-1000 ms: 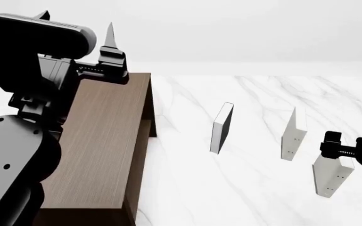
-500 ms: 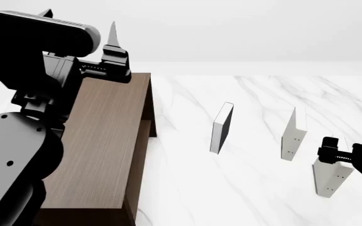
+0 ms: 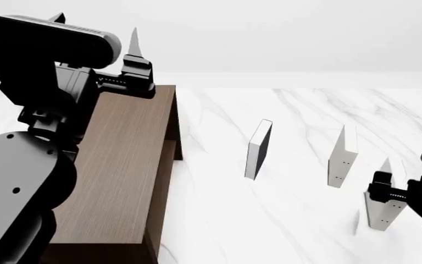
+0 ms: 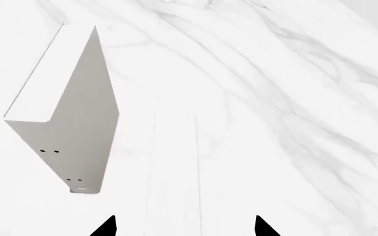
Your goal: Pick up the book on the right and place it under the cabinet shelf.
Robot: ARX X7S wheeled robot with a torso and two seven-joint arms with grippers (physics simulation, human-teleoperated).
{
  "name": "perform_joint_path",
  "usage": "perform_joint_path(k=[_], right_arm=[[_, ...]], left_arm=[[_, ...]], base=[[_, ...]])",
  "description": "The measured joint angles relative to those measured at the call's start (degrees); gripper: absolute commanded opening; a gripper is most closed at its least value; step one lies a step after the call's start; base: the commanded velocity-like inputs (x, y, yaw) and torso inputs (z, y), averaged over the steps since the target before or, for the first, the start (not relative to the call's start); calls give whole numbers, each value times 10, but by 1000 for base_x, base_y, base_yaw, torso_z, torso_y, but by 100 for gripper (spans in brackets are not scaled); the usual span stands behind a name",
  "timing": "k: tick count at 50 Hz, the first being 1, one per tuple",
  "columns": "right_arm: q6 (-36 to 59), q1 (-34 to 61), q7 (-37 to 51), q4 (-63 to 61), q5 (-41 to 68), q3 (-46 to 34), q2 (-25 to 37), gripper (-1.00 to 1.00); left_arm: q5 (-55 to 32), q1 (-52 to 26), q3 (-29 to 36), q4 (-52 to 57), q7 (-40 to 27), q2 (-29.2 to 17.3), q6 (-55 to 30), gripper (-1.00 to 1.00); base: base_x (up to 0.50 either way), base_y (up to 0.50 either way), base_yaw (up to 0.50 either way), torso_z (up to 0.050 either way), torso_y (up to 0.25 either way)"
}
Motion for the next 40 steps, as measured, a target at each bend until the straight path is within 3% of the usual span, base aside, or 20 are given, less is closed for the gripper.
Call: perform_joint_path(k=[40], right_arm=[[-45, 0, -14, 63, -13, -16, -19, 100]], left_arm=[[-5, 10, 4, -8, -6, -6, 14, 100]], base=[[0, 0, 0, 0, 0]])
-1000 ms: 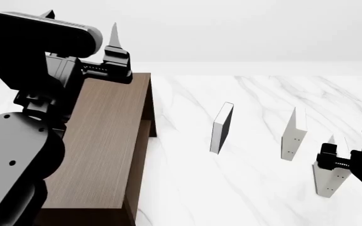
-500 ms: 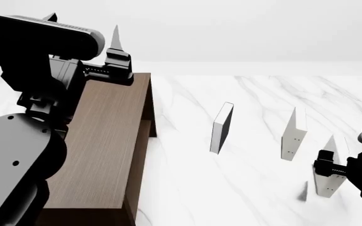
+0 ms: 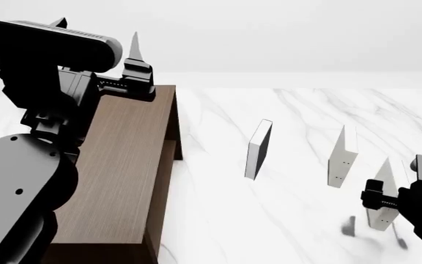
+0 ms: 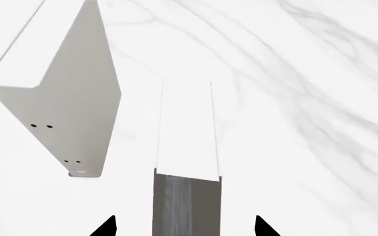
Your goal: Pick up the book on the right and place it under the cabinet shelf.
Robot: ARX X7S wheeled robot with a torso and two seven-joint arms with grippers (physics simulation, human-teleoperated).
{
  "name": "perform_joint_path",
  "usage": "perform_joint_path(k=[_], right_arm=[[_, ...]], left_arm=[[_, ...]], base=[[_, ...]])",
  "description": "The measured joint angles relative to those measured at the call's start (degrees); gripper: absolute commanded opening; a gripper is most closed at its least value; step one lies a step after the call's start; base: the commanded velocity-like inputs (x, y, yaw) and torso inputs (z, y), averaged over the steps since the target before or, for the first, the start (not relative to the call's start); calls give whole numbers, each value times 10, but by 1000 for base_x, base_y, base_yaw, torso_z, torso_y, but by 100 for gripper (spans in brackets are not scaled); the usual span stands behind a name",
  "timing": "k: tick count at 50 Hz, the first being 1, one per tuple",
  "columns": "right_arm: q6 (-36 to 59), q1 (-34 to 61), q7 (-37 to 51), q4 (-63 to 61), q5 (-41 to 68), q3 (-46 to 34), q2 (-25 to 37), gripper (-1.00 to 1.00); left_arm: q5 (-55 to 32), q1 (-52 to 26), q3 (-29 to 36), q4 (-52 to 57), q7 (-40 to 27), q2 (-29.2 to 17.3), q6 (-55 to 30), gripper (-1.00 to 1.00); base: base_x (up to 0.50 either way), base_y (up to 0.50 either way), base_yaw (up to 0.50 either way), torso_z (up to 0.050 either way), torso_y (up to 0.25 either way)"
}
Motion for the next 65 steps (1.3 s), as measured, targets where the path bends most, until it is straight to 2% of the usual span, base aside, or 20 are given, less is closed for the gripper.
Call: perform_joint_path(k=[6, 7, 43, 65], right_arm=[[-3, 1, -1, 4, -1, -1, -1, 100], [-3, 1, -1, 5, -1, -1, -1, -100], [3, -17, 24, -31, 16, 11, 7, -100], [78, 12, 58, -169, 34, 22, 42, -100]], left_arm=[[-1, 0, 1, 0, -1, -1, 0, 100], [-1, 0, 1, 0, -1, -1, 0, 100], [-16, -4, -9, 11, -9, -7, -13, 100], [-25, -4, -17, 18, -13, -12, -16, 100]], base=[[0, 0, 0, 0, 0], [0, 0, 0, 0, 0], [0, 0, 0, 0, 1], [0, 0, 0, 0, 1]])
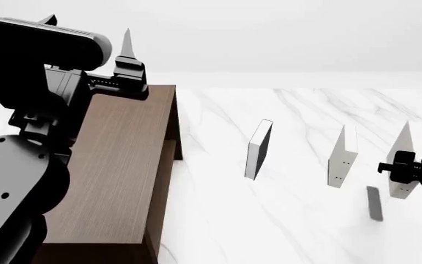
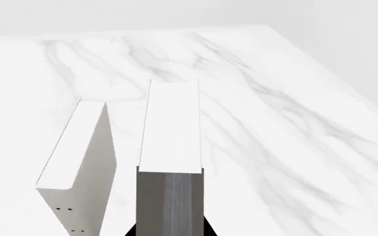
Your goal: Pick up the book on the right and place it under the cabinet shelf.
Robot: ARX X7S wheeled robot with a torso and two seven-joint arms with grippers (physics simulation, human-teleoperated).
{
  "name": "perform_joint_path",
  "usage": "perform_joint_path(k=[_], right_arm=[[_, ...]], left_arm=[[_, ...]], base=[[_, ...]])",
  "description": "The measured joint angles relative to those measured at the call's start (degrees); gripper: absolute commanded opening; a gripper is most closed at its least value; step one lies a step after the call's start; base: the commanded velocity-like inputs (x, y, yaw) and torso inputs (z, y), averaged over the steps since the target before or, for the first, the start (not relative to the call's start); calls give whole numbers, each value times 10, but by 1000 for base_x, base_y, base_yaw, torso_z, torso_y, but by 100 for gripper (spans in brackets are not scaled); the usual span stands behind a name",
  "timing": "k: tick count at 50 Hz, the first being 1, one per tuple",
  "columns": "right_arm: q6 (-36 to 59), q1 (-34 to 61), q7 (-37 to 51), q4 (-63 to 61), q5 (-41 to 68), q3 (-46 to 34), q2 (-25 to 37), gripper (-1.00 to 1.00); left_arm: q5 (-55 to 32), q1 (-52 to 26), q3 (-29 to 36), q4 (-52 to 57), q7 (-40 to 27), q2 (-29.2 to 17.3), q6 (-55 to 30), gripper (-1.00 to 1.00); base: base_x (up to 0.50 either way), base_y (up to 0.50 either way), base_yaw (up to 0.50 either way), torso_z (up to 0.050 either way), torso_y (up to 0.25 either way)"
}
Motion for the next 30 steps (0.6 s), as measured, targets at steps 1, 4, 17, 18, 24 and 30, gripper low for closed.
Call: perform_joint_path(k=[1, 4, 17, 18, 24, 30], right_arm=[[6, 4, 1, -10, 2, 0, 2, -100], [27, 18, 2, -39, 9, -1, 9, -100], [122, 100, 3, -171, 47, -11, 33, -100], [130, 106, 3, -181, 50, -11, 34, -100], [172, 141, 4, -238, 77, -4, 35, -100], [210, 165, 5, -291, 108, 12, 29, -100]], left_arm=[[0, -1, 0, 0, 0, 0, 0, 100], [-2, -2, 0, 1, -1, 0, -1, 100], [-5, -5, -1, 3, -2, -2, 1, 100], [-6, -5, -1, 3, -2, -2, 1, 100], [-6, -7, -1, 4, -4, -2, 1, 100], [-7, -15, 2, 3, -7, -2, 0, 100]], base=[[0, 0, 0, 0, 10], [0, 0, 0, 0, 0], [0, 0, 0, 0, 1], [0, 0, 0, 0, 10], [0, 0, 0, 0, 0], [0, 0, 0, 0, 2]])
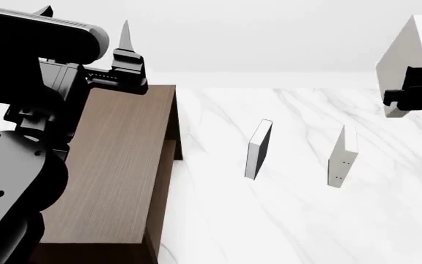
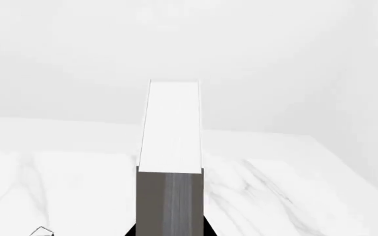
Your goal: Pick up the book on the right and place it under the cabinet shelf.
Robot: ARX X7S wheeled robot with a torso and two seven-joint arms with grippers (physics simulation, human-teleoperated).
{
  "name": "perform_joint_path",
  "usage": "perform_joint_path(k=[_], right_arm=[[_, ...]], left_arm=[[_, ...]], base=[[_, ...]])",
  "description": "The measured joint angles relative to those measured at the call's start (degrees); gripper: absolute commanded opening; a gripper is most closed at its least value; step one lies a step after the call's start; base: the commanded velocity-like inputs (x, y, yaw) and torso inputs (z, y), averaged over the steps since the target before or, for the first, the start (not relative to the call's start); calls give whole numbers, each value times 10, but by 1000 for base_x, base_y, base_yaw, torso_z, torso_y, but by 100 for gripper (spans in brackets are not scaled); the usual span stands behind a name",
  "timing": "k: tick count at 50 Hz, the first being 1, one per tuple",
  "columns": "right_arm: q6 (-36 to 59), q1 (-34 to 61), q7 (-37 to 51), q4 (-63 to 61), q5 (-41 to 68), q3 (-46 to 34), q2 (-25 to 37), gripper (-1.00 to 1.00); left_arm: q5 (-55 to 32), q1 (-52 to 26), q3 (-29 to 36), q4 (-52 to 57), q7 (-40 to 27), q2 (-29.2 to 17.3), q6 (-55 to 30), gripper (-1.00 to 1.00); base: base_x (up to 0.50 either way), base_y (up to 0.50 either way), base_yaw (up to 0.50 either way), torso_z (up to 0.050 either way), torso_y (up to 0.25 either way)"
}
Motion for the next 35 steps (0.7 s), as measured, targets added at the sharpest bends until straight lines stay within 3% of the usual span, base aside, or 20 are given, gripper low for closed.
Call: perform_joint_path(k=[18, 35], right_arm=[[106, 11, 30, -126, 131, 125, -72, -100], [84, -114, 41, -178, 246, 197, -177, -100]], left_arm=[[0, -29, 14, -4, -9, 3, -9, 100], [3, -37, 21, -3, -15, 8, 7, 100]], base=[[0, 0, 0, 0, 1], [0, 0, 0, 0, 1]])
